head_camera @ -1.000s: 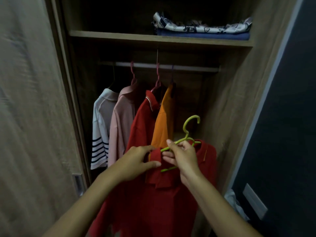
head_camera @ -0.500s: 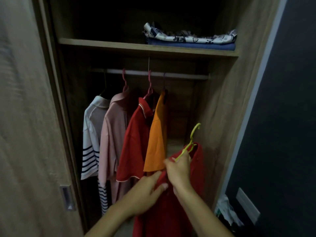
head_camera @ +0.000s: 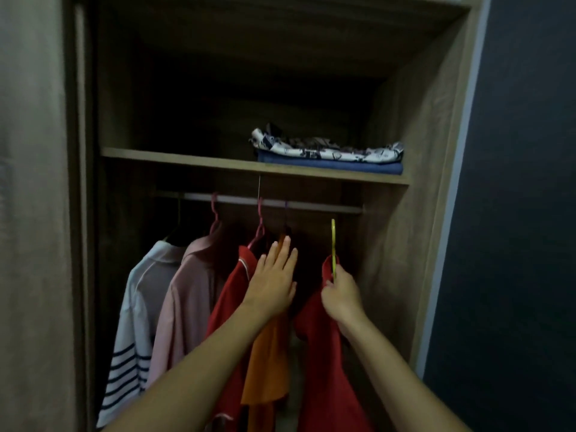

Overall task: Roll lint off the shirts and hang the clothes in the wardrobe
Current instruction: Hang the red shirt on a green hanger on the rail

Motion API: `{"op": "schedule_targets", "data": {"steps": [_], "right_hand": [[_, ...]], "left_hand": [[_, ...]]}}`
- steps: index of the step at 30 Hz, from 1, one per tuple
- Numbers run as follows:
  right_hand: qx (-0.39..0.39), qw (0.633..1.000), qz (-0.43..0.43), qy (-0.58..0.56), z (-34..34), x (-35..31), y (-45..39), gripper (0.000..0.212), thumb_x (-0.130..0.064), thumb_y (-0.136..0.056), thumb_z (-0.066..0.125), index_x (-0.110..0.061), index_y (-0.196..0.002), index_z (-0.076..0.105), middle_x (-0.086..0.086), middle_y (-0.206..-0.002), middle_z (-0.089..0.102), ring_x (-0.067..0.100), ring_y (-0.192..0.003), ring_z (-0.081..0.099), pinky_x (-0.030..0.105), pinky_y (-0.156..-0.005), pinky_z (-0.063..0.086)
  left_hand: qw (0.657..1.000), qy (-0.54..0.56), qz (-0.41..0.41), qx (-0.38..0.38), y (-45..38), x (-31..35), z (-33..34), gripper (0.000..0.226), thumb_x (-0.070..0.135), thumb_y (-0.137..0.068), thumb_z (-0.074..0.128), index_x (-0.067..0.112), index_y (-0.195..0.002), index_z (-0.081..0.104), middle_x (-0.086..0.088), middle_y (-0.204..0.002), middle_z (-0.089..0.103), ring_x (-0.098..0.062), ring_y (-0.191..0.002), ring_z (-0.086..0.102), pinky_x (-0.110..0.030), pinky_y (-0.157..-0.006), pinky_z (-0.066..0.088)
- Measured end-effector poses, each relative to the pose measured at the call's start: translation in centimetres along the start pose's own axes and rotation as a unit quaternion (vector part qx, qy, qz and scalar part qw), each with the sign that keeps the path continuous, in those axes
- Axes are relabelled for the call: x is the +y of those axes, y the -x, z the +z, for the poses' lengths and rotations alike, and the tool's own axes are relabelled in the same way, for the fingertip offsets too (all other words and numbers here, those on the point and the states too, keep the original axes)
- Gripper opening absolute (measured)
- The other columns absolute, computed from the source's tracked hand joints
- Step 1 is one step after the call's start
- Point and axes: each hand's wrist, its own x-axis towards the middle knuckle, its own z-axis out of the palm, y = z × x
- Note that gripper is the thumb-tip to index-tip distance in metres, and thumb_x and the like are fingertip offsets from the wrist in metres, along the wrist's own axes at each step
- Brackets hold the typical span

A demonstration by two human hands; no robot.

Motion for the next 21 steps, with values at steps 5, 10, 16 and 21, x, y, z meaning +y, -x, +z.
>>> {"op": "schedule_targets", "data": {"steps": [5,10,16,21], "right_hand": [[0.007,1.000,0.014,0.021,-0.4,-3.8,-7.5,0.037,0.001,-0.087,0.044,-0.009,-0.119,0.059,0.012,-0.114,0.064,0.026,-0.102,0.062,0.026,-0.073,0.049],[0.003,0.999,0.009,0.037,-0.4,-5.5,-12.6,0.031,0.001,-0.087,0.042,-0.002,-0.113,0.058,0.015,-0.112,0.062,0.031,-0.106,0.060,0.032,-0.086,0.050],[-0.022,0.999,0.030,0.038,0.6,-4.6,-15.2,0.037,-0.001,-0.091,0.042,0.000,-0.125,0.056,0.018,-0.124,0.060,0.033,-0.114,0.057,0.030,-0.091,0.047],[-0.032,0.993,0.018,0.113,1.4,-3.3,-15.1,0.036,-0.001,-0.090,0.043,0.001,-0.124,0.055,0.019,-0.126,0.058,0.033,-0.117,0.056,0.030,-0.092,0.046]], "left_hand": [[0.996,-0.067,-0.041,-0.049,-2.9,-1.4,2.6,0.074,0.019,-0.096,0.041,0.006,-0.149,-0.009,-0.016,-0.157,-0.018,-0.041,-0.145,-0.004,-0.044,-0.119,0.015],[0.999,-0.003,-0.023,-0.045,-2.5,-2.3,4.4,0.076,-0.010,-0.091,0.037,0.004,-0.148,-0.012,-0.011,-0.154,-0.027,-0.028,-0.147,-0.007,-0.035,-0.121,0.010],[0.999,0.007,-0.001,-0.039,-2.8,-2.5,4.9,0.079,-0.019,-0.087,0.033,0.004,-0.148,-0.012,-0.011,-0.155,-0.027,-0.023,-0.148,-0.006,-0.031,-0.121,0.008],[0.999,0.020,0.003,-0.029,-2.6,-2.5,4.5,0.074,-0.015,-0.090,0.031,0.003,-0.149,-0.010,-0.012,-0.156,-0.024,-0.023,-0.148,-0.004,-0.031,-0.121,0.010]]}}
